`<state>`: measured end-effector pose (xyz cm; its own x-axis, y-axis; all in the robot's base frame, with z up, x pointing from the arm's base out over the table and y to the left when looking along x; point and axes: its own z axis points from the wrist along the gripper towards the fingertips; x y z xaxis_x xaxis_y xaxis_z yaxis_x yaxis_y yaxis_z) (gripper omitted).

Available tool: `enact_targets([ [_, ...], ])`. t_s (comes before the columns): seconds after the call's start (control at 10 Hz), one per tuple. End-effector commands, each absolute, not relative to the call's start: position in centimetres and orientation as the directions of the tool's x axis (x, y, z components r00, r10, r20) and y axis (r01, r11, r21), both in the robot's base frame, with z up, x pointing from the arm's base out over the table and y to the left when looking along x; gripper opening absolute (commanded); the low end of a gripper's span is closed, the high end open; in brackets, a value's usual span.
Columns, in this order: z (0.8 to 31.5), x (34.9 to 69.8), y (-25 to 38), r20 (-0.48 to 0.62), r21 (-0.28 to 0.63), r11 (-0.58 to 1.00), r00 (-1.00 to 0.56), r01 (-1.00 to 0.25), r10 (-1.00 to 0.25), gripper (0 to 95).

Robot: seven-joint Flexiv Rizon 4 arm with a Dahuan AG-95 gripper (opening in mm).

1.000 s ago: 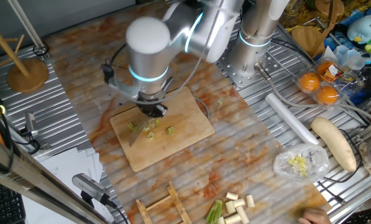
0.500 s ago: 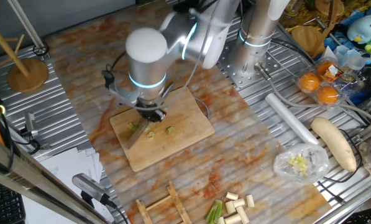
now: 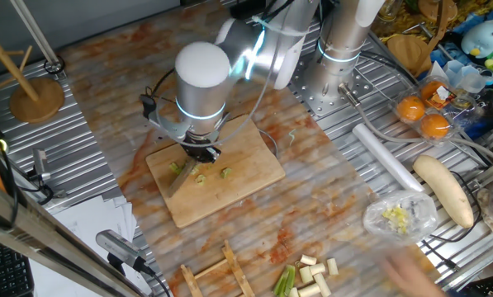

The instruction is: Chop the scallions

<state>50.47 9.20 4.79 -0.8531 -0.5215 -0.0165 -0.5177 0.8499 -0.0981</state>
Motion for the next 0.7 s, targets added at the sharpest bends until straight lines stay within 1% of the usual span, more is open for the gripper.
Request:
enact_targets([
  [0.1, 8.7, 49.0, 9.6, 0.000, -0.038, 0.858, -0.859, -0.512, -0.512, 0.0],
  [0.3, 8.3, 48.3, 9.5, -0.006, -0.032, 0.859, -0.859, -0.511, -0.512, 0.0],
  [0.5, 7.8, 48.3, 9.4, -0.003, -0.037, 0.860, -0.860, -0.509, -0.510, 0.0],
  [0.7, 6.2, 48.7, 9.0, -0.021, -0.045, 0.868, -0.869, -0.494, -0.495, 0.0],
])
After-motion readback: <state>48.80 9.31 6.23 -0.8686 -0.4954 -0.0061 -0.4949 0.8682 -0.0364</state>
